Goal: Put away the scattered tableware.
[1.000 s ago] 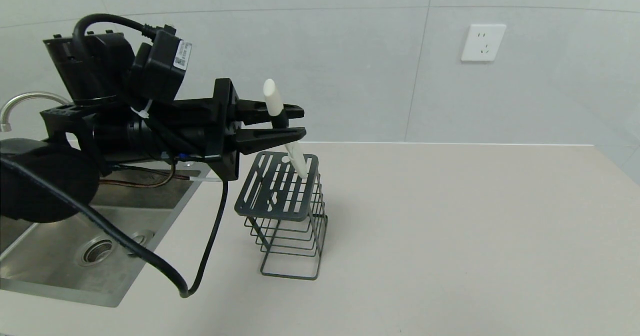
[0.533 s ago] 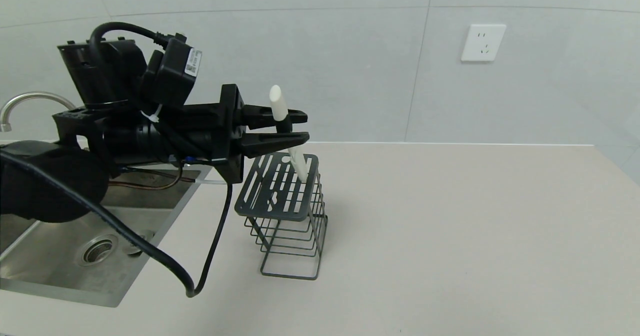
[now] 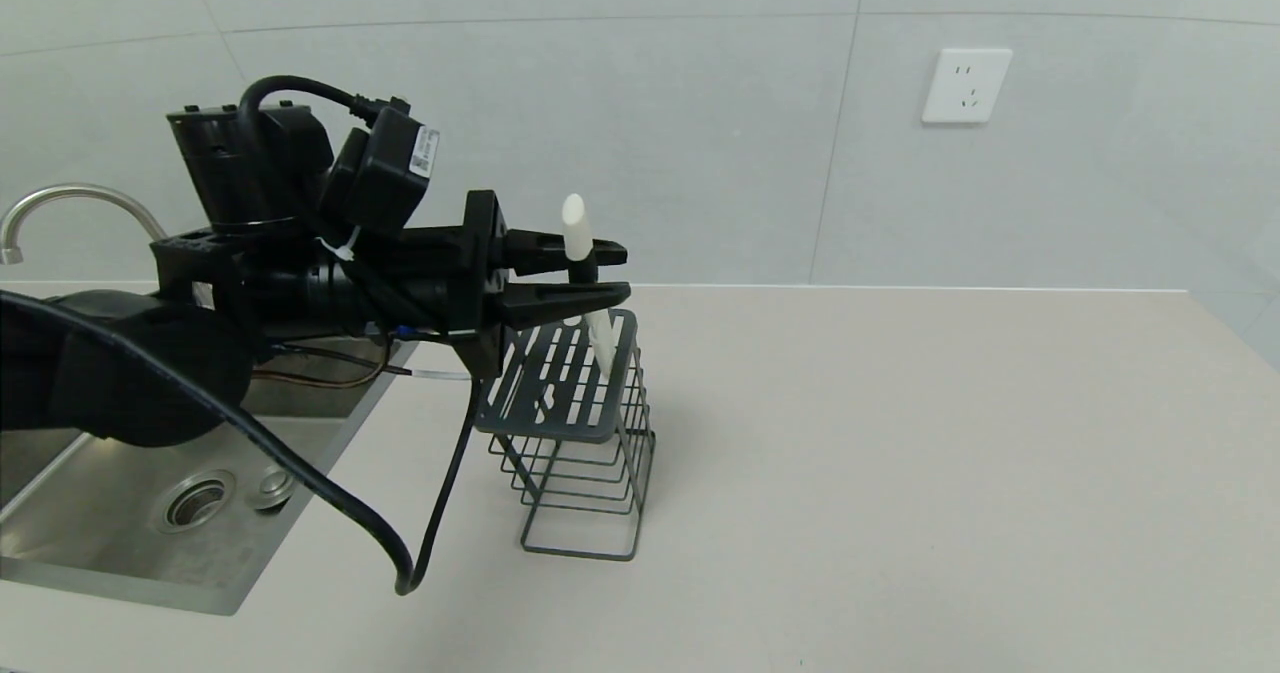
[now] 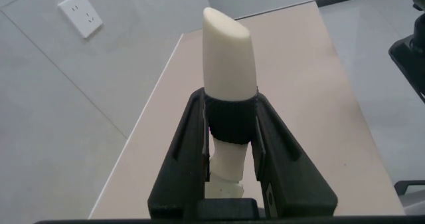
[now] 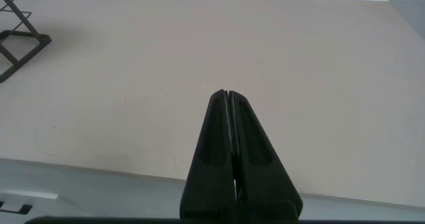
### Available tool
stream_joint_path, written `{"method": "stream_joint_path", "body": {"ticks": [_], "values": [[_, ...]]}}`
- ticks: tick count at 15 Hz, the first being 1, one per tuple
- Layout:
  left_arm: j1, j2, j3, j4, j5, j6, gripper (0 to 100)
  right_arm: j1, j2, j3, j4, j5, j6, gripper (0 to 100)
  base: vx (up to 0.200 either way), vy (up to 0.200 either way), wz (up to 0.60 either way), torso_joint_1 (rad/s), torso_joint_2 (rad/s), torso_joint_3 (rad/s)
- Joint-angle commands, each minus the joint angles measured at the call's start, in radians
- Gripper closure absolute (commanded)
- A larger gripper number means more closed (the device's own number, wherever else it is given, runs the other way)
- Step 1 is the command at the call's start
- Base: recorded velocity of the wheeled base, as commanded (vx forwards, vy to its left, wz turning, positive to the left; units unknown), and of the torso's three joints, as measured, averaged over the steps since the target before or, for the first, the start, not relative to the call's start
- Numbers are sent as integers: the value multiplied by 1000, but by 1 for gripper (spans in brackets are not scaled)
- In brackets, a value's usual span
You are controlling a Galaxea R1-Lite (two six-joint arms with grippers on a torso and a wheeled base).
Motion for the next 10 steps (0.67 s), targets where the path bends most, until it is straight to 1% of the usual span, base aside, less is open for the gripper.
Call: {"method": "stream_joint_path", "body": {"ticks": [1,3,7,10], "values": [[0,10,2,-1,0,0,100,0,2,0,-1,0,0,100,0,0,0,0,0,0],[4,33,11,-4,3,14,100,0,2,0,-1,0,0,100,0,0,0,0,0,0],[8,49,12,-16,3,14,100,0,2,0,-1,0,0,100,0,0,0,0,0,0],[6,55,35,-22,17,14,100,0,2,0,-1,0,0,100,0,0,0,0,0,0]]}}
